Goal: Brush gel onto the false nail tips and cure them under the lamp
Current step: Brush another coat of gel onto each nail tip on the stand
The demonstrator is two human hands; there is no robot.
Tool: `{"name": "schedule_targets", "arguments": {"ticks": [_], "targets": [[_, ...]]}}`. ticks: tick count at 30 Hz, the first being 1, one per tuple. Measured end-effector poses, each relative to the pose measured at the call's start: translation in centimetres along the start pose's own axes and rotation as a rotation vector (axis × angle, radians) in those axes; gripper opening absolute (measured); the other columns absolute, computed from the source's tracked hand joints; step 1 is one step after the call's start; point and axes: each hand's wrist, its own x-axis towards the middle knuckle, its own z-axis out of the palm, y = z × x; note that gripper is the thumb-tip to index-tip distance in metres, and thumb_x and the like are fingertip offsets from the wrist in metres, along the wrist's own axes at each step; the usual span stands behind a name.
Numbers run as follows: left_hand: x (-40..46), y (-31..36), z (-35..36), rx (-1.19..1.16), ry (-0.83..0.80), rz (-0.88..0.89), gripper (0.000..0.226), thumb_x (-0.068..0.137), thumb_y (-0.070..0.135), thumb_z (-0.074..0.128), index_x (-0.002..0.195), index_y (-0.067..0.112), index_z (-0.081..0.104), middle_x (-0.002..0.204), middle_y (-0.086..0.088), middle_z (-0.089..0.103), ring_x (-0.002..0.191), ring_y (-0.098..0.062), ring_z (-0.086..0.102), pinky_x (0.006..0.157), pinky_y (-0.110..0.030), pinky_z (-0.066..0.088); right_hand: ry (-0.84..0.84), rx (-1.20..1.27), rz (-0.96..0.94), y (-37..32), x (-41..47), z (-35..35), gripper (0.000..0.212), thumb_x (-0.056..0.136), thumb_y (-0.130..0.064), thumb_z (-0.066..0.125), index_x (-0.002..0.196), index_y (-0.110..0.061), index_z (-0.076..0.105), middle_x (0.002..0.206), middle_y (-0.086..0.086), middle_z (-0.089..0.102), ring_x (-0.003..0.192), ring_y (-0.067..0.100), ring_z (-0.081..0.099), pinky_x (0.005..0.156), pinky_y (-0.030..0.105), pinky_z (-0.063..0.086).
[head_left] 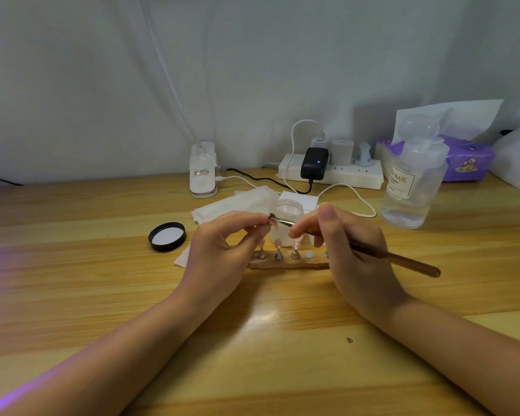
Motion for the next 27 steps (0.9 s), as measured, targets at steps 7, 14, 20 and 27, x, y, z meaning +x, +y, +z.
{"name": "schedule_targets", "arguments": {"ticks": [7, 14, 20, 27], "targets": [[0.00, -0.05, 0.05, 0.001, -0.003, -0.008, 0.030, 0.078, 0.003, 0.067, 0.093, 0.029, 0.065, 0.087, 0.021, 0.065, 0.087, 0.009, 0.061, 0.076, -0.005, 0.043, 0.059, 0.142, 0.081, -0.14, 0.01, -0.16, 0.049, 0.094, -0.022, 0.030, 0.061, -0.007, 0.062, 0.053, 0.002, 0.060, 0.056, 0.004, 0.057, 0.058, 0.010, 0.040], [0.01, -0.21, 0.13, -0.024, 0.010, -0.022, 0.026, 0.078, 0.007, 0.068, 0.091, 0.029, 0.067, 0.085, 0.022, 0.066, 0.086, 0.006, 0.063, 0.075, -0.005, 0.044, 0.041, 0.051, 0.024, -0.18, 0.22, -0.06, 0.039, 0.096, -0.016, 0.034, 0.075, -0.005, 0.065, 0.071, -0.002, 0.064, 0.069, -0.004, 0.058, 0.064, 0.006, 0.039], [0.00, -0.27, 0.09, -0.030, 0.011, -0.025, 0.029, 0.077, 0.007, 0.068, 0.089, 0.033, 0.066, 0.081, 0.026, 0.065, 0.086, 0.008, 0.062, 0.073, -0.004, 0.043, 0.010, 0.103, 0.076, -0.30, 0.09, -0.07, 0.043, 0.094, -0.022, 0.034, 0.068, -0.009, 0.066, 0.064, 0.001, 0.066, 0.062, 0.002, 0.058, 0.061, 0.010, 0.040], [-0.04, -0.13, 0.08, -0.053, -0.003, -0.039, 0.017, 0.074, 0.026, 0.064, 0.089, 0.034, 0.066, 0.079, 0.031, 0.065, 0.087, 0.008, 0.062, 0.075, -0.004, 0.044, 0.073, 0.095, 0.031, -0.39, 0.19, -0.07, 0.042, 0.094, -0.030, 0.032, 0.072, -0.014, 0.063, 0.065, 0.003, 0.063, 0.057, 0.010, 0.054, 0.054, 0.016, 0.040]]}}
